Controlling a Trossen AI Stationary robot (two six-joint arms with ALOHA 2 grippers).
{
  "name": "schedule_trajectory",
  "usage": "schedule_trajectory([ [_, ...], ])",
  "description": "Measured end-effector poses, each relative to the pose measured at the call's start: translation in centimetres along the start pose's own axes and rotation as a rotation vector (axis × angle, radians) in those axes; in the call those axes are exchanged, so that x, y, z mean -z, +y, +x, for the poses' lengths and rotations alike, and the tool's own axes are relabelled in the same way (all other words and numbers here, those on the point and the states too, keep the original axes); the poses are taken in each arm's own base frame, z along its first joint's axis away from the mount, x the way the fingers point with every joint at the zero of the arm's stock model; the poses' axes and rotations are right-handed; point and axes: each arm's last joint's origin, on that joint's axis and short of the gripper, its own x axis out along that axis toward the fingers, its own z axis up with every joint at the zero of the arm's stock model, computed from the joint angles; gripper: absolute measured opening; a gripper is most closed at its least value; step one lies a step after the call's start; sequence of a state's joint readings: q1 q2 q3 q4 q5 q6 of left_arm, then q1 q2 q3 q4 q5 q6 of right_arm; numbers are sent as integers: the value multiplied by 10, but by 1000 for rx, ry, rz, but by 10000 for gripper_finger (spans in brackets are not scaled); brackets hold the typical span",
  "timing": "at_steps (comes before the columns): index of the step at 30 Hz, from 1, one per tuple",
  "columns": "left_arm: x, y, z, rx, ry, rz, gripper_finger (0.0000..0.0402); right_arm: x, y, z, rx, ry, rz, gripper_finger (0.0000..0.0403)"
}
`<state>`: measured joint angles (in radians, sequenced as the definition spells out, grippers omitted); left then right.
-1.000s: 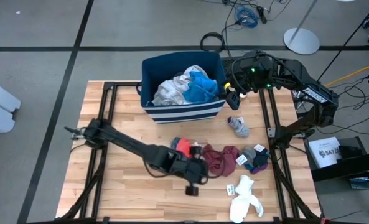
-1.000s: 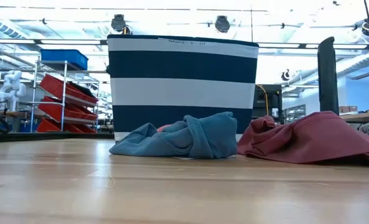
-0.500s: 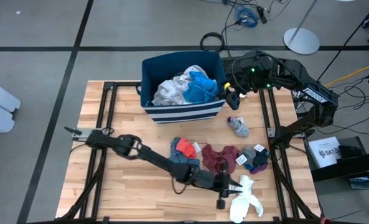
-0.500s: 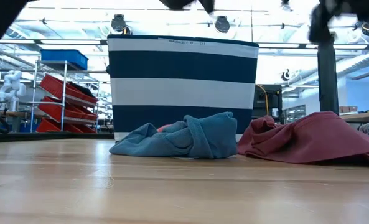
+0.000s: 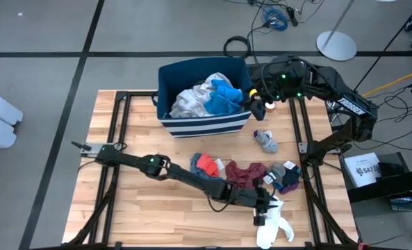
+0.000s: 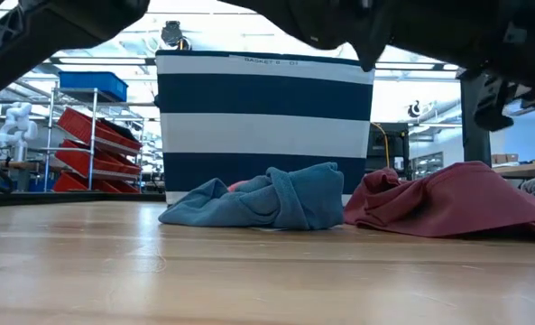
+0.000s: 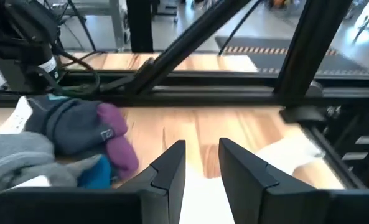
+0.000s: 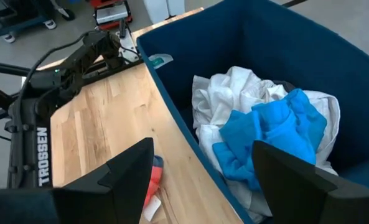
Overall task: Sort clothes
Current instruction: Put the red underwear into the blue laundry organizer
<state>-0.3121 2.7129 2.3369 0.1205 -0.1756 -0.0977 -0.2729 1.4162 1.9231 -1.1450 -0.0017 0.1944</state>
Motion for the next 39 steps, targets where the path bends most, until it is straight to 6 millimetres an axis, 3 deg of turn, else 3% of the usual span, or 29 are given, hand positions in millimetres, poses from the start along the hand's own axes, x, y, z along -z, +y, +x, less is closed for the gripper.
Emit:
schedule_trajectory([
  [6,28,11,12,23,34,-26,104,-1,0,0,-2,-6,6,258],
  [12,37,13,13,63,111,-20,104,-1,0,0,-3,-13,30,258],
  [15,50,15,12,22,217,-5,104,-1,0,0,-3,-13,31,258],
  [23,55,31,3,-155,404,-40,104,-1,0,0,-7,-11,60,258],
  [29,43,42,-10,-296,508,-13,104,0,2,0,-12,-6,63,258],
  [34,22,51,-40,-546,641,129,104,1,2,0,-8,12,63,258],
  [39,-35,44,-69,-552,578,124,104,2,2,0,-7,15,63,258],
])
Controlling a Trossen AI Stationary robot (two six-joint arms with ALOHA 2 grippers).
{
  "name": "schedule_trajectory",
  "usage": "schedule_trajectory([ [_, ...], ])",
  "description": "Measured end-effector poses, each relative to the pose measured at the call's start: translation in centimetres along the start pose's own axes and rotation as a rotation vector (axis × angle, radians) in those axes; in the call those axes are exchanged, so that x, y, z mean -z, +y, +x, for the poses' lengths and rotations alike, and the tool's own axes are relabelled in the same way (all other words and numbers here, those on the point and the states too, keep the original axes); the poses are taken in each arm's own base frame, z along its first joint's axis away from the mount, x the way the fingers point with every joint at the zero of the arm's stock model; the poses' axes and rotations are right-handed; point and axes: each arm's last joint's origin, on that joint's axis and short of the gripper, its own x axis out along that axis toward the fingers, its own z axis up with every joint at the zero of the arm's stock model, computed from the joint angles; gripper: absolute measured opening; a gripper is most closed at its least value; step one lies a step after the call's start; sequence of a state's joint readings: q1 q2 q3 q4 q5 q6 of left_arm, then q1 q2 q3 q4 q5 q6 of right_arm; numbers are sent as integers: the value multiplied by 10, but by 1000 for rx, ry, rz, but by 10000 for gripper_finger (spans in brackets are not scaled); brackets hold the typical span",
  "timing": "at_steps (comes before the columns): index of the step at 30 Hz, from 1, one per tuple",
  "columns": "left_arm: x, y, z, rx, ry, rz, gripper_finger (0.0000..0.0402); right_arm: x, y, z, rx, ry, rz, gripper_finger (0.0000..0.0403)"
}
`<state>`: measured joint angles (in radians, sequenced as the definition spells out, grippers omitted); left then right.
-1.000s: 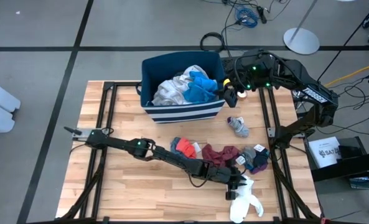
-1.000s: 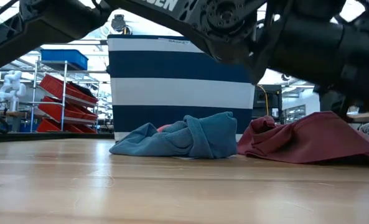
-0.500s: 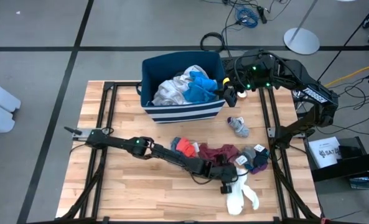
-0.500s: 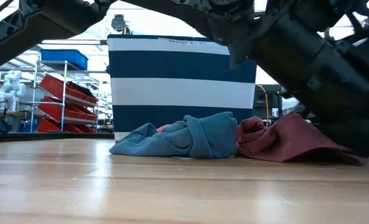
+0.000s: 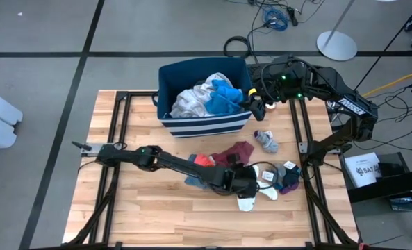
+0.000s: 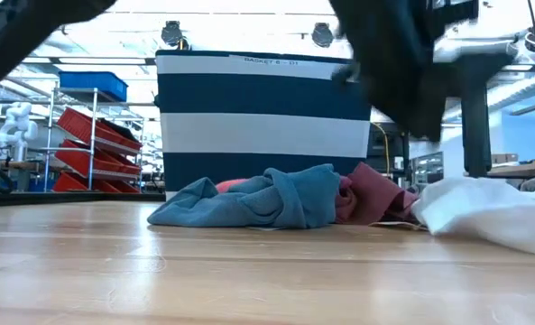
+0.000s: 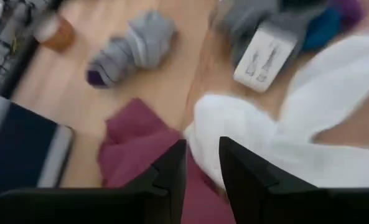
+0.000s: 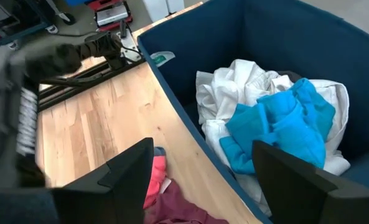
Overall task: Sort clothes
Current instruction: Put the red underwear into the blue laundry organizer
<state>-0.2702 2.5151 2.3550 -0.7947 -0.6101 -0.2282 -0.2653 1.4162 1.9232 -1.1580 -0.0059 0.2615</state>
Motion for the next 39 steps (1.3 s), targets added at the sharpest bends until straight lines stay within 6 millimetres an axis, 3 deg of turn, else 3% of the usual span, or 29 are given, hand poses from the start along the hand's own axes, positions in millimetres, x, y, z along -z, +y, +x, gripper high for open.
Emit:
schedule_trajectory([
  [4,-13,-1,-41,-31,-80,4,104,0,0,0,0,0,0,258],
  [8,-30,-15,-59,41,-247,78,104,0,0,0,-1,-3,0,258],
  [10,-32,-24,-49,98,-308,97,104,0,0,0,-1,-4,0,258],
  [15,-27,-39,8,197,-434,4,104,-3,1,0,-10,-36,0,258],
  [20,-30,-37,49,265,-682,-231,104,-6,1,0,-16,-65,0,258],
  [24,-16,-35,80,263,-652,-255,104,-7,2,0,-19,-76,0,258],
  [33,3,-22,110,258,-452,-189,104,-7,2,0,-19,-75,0,258],
  [39,10,-13,104,208,-253,-98,104,-7,2,0,-19,-71,31,258],
])
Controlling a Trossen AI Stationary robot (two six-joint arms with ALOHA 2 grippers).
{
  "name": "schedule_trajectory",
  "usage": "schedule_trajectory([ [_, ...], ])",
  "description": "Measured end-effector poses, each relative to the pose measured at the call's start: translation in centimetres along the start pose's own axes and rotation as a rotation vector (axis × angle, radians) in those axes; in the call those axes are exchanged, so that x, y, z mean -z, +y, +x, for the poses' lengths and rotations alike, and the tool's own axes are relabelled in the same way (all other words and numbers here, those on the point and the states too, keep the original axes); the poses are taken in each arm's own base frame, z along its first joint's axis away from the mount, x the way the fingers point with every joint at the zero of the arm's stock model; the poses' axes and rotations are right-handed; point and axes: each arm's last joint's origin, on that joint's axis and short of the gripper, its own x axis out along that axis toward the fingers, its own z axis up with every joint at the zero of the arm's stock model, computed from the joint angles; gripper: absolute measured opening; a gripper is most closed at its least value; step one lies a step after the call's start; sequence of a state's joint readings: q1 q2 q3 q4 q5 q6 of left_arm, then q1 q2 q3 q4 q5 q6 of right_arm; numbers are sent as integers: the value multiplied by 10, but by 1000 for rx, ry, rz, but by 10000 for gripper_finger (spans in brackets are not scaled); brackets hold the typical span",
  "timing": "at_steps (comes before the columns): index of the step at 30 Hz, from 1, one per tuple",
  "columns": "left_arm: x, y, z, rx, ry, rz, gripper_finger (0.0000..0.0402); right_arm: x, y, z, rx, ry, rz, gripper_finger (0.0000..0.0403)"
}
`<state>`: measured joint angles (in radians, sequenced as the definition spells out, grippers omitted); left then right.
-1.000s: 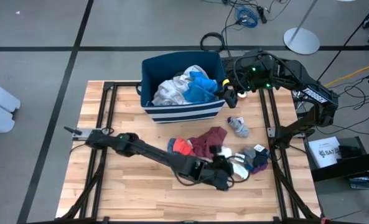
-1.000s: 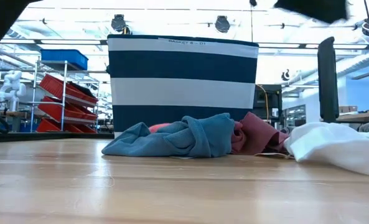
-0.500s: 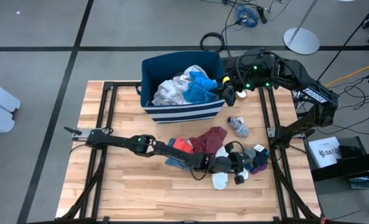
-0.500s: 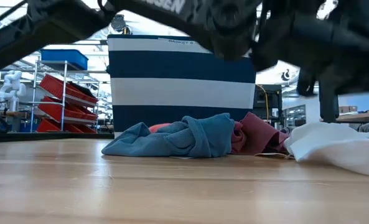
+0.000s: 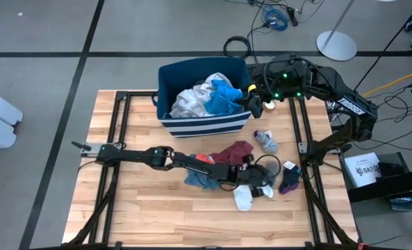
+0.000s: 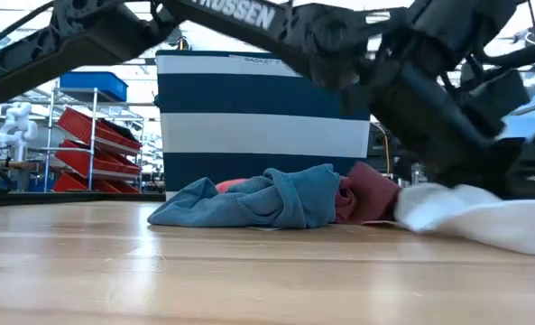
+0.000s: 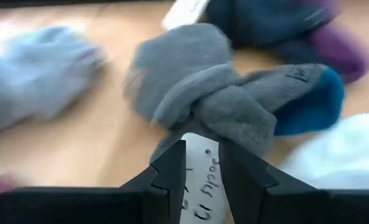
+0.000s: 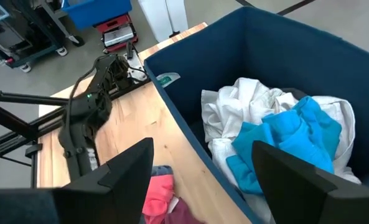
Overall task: Sort clothes
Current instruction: Put the red underwear into the blue laundry organizer
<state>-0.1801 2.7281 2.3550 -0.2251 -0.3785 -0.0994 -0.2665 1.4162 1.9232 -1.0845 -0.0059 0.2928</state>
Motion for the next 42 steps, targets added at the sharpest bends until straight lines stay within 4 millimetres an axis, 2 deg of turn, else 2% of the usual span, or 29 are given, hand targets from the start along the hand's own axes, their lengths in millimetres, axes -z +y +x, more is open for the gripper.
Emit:
schedule_trajectory([
  [6,-26,4,-48,-221,125,137,104,2,-1,0,5,18,2,258],
  [10,-46,1,-80,-215,138,186,104,2,-1,0,6,19,2,258],
  [13,-64,-5,-113,-193,144,255,104,2,-1,0,2,27,9,258],
  [15,-67,-7,-133,-218,192,306,104,3,0,0,-29,41,15,258],
  [20,-57,-10,-170,-296,356,393,104,7,1,-2,-58,80,10,258],
  [26,-58,-11,-226,-445,412,440,104,9,0,-11,-56,84,-16,258],
  [30,-66,0,-266,-545,405,445,104,12,-1,-20,-57,77,-22,258],
  [36,-79,27,-320,-508,360,408,104,20,5,-37,-79,97,-43,258],
  [39,-77,50,-352,-514,338,341,104,26,14,-40,-117,125,-71,258],
  [42,-63,72,-379,-529,313,258,104,31,28,-39,-165,149,-99,258],
])
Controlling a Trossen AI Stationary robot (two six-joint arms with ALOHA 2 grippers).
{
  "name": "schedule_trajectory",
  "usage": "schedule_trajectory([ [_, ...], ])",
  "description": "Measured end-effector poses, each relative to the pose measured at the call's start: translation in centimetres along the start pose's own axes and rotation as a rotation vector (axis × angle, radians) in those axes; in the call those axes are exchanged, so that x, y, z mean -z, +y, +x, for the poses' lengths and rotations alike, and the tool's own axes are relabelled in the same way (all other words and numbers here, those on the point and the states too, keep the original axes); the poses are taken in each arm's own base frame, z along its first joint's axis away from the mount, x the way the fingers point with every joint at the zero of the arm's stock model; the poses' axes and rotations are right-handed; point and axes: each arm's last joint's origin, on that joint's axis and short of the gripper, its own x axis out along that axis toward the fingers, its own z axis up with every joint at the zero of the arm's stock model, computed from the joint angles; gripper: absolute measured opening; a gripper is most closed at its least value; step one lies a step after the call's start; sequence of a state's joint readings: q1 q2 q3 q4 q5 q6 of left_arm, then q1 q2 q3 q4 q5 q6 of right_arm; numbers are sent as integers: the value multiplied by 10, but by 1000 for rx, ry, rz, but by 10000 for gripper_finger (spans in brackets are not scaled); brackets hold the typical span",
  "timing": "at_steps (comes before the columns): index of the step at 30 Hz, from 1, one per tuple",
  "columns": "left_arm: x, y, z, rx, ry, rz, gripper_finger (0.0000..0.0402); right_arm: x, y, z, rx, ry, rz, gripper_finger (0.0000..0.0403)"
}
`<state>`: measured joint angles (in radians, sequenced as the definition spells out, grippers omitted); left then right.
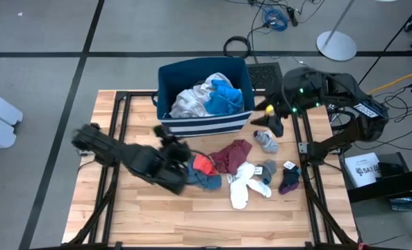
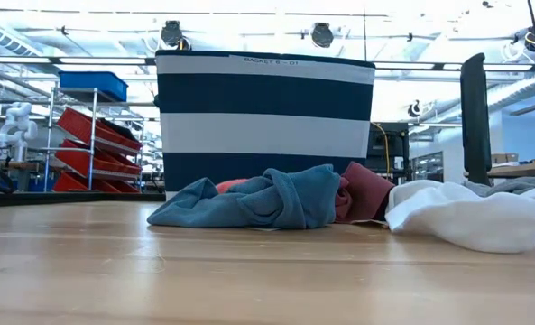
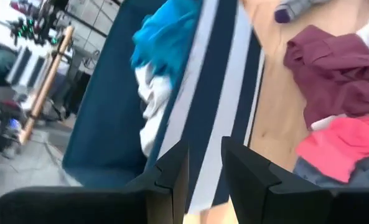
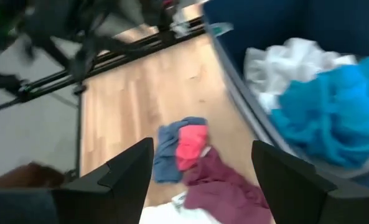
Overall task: Sort clothes
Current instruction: Put the red underwear into the blue laundry organizer
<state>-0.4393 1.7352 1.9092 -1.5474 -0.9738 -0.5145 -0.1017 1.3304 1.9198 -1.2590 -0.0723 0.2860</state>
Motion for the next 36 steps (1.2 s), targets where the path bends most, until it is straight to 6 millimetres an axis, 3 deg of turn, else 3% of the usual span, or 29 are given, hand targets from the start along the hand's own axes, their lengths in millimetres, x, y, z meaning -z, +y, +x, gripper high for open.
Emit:
schedule_trajectory([
  [4,39,15,-4,58,-58,-147,104,11,22,16,-30,35,-55,258],
  [9,68,0,2,289,-230,-286,104,40,48,45,-34,117,-123,258],
  [15,66,-44,22,642,-578,-368,104,93,76,90,21,117,-190,258],
  [18,68,-67,40,657,-649,-380,104,119,82,117,63,60,-225,258],
  [24,65,-97,80,575,-580,-408,104,155,79,157,36,-39,-306,258],
  [29,54,-100,130,563,-416,-562,137,161,67,164,80,8,-389,258],
  [32,49,-106,154,610,-343,-525,177,150,63,162,97,-14,-388,258],
  [36,41,-114,171,592,-340,-433,231,144,59,162,105,-20,-384,258],
])
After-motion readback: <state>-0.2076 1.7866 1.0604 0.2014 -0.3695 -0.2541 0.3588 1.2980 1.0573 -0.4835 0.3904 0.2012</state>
